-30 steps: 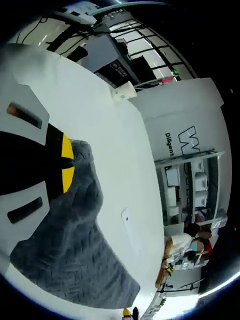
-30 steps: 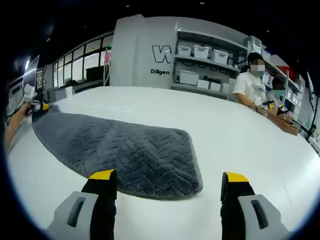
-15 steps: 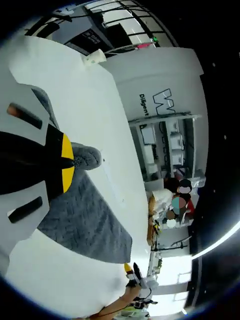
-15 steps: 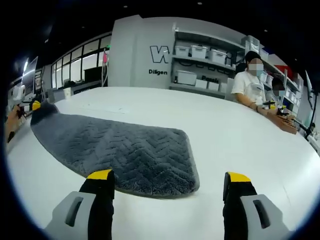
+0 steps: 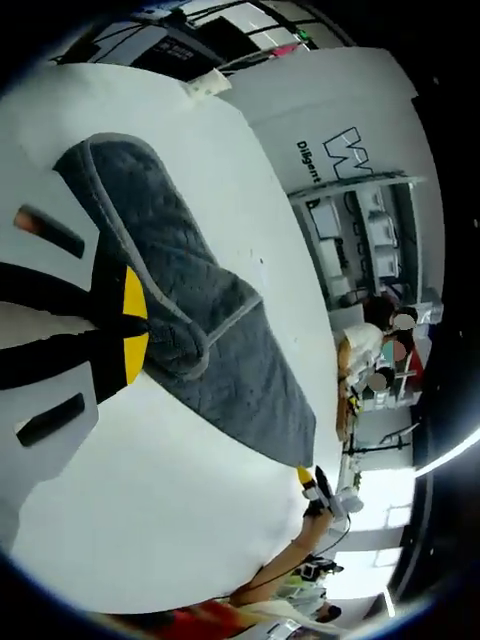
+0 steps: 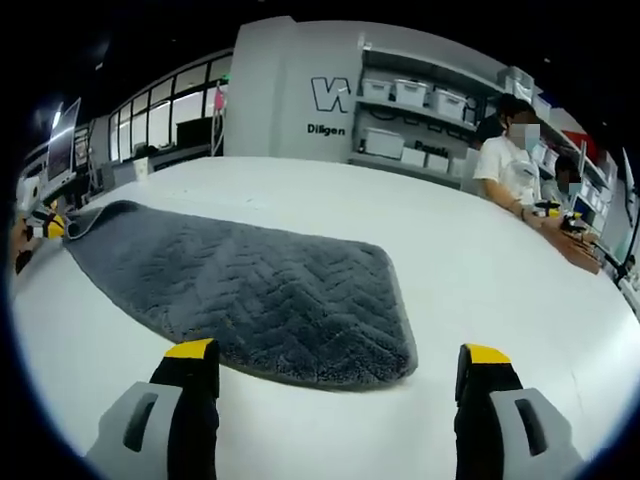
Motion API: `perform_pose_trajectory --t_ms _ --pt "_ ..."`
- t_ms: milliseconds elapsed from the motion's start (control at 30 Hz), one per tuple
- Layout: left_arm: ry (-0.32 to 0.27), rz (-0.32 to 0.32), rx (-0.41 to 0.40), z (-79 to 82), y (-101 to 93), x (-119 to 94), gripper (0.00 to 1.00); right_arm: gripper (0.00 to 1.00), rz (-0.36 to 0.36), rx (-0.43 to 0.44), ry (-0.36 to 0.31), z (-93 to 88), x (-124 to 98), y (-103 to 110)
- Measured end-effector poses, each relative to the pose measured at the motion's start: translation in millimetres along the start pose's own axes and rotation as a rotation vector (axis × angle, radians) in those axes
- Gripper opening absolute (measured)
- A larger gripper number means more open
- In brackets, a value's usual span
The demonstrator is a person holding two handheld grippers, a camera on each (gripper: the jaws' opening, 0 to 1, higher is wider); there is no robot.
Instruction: Open the folded towel by lifting each exposed corner and separating the folded layers until the towel lies flat within the target outline without major curled edges
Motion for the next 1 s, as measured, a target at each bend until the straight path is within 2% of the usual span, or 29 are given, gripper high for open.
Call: perform_pose_trajectory --t_ms 100,267,400,467,600,700,767,900,1000 --pt "0.001 0.014 -0.007 -7.5 -0.2 1.0 0.02 0.99 0.0 0.002 -0.006 0.6 -0.4 -1.7" --pt "0.03 0.02 0.061 -11.9 -8.9 5.5 0.04 0.99 -0.005 0.005 -0.003 -1.0 -0.6 -4.0" --pt "0.022 0.029 0.059 -9.0 -12.5 2.2 0.12 0.99 -0.003 0.004 -0.001 -1.9 -0.4 -3.9" --pt "0.01 0.037 0.05 -4.7 -15.3 -2.1 0.17 0.99 -0.002 0.004 0.0 -2.2 -0.6 -4.1" --pt "-0.025 0.074 0.091 11.1 -17.0 -11.2 0.28 0.99 -0.003 0.006 -0.005 -1.8 -2.1 -3.9" --pt "-0.071 0.099 0.112 28.5 -17.6 -15.3 0.43 0.98 -0.001 0.003 -0.005 -1.9 -2.7 -2.6" --pt "-0.075 0.099 0.125 37.0 -19.6 -12.8 0.51 0.98 0.002 0.002 -0.003 -2.2 -2.7 -1.3" --pt "-0.043 0.102 0.165 39.7 -19.7 -2.1 0.51 0.98 0.007 0.003 -0.005 -1.5 -2.6 -0.3" --pt "-0.067 0.047 0.182 47.8 -29.5 7.8 0.53 0.98 0.009 0.005 -0.006 -1.3 -3.0 0.6"
Point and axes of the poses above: the point that each gripper's makers call its tool centre point, and the gripper's own axes: x roughly forward along the fingers, y roughly to its left, z roughly out of its top, the point moved 1 cm from there along -x, roughly backward along the fingers, and after that the axes turned 6 degrees about x, right-handed, at the moved point
